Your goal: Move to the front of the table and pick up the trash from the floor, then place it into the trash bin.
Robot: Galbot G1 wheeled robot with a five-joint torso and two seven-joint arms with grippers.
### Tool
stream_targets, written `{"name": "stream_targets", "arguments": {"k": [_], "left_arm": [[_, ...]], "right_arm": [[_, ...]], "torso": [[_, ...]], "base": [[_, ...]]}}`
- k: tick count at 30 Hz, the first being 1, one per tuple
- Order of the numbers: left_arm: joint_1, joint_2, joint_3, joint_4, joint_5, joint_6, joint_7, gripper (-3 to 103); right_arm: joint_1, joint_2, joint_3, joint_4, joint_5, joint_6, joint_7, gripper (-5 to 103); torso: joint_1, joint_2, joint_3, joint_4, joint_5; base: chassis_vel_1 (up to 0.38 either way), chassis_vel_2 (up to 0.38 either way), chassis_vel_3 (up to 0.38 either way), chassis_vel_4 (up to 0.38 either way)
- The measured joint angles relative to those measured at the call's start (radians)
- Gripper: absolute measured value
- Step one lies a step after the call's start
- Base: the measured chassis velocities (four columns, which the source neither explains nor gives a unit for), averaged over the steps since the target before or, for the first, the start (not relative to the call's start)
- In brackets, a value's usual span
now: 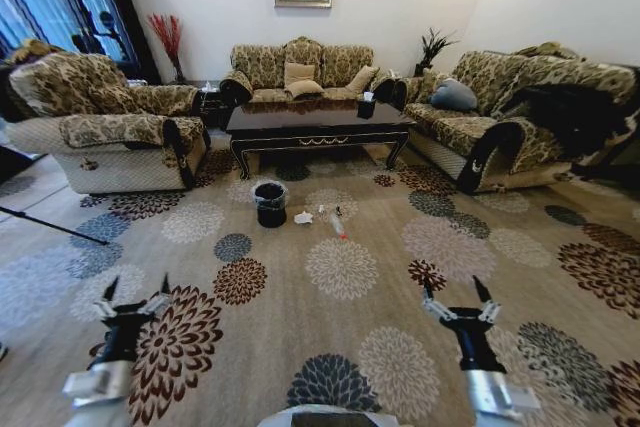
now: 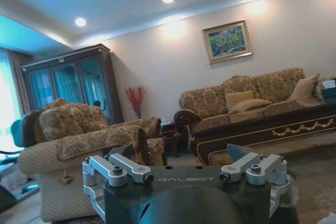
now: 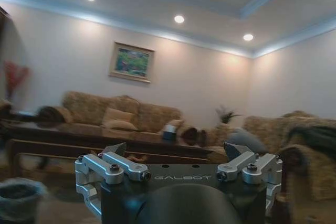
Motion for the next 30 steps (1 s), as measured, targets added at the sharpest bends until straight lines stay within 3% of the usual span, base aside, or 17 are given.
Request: {"name": "stream_targets", "arguments": {"k": [6, 11, 16, 19, 24, 30], "left_arm": [[0.012, 0.012, 0.020, -0.032, -0.014, 0.009, 0.050, 100], [0.022, -0.015, 0.061, -0.064, 0.017, 0.004, 0.058, 100], [0.027, -0.038, 0.080, -0.077, 0.034, -0.011, 0.057, 100], [0.029, -0.042, 0.070, -0.088, 0.043, -0.027, 0.055, 100], [0.034, -0.052, 0.062, -0.098, 0.057, -0.044, 0.053, 100], [0.042, -0.067, 0.070, -0.091, 0.083, -0.059, 0.053, 100]], "right_arm": [[0.003, -0.076, 0.013, -0.019, 0.144, 0.014, -0.185, 100], [-0.001, -0.096, 0.010, -0.009, 0.147, -0.024, -0.203, 100], [-0.009, -0.076, 0.005, 0.003, 0.052, -0.016, -0.213, 100], [-0.010, -0.056, 0.024, 0.003, -0.064, 0.040, -0.226, 100], [-0.003, -0.036, 0.054, 0.002, -0.173, 0.139, -0.264, 100], [-0.003, -0.024, 0.077, 0.019, -0.265, 0.150, -0.231, 100]], "torso": [[-0.010, -0.026, -0.016, -0.0002, 0.0000], [-0.017, -0.044, -0.027, -0.0001, 0.0001], [-0.024, -0.066, -0.041, -0.0001, 0.0000], [-0.030, -0.079, -0.049, -0.0003, 0.0000], [-0.037, -0.099, -0.062, -0.0001, 0.0001], [-0.047, -0.123, -0.076, -0.0001, -0.0001]], "base": [[0.000, 0.000, 0.000, 0.000], [0.000, 0.000, 0.000, 0.000], [0.000, 0.000, 0.000, 0.000], [0.000, 0.000, 0.000, 0.000], [0.000, 0.000, 0.000, 0.000], [0.000, 0.000, 0.000, 0.000]]}}
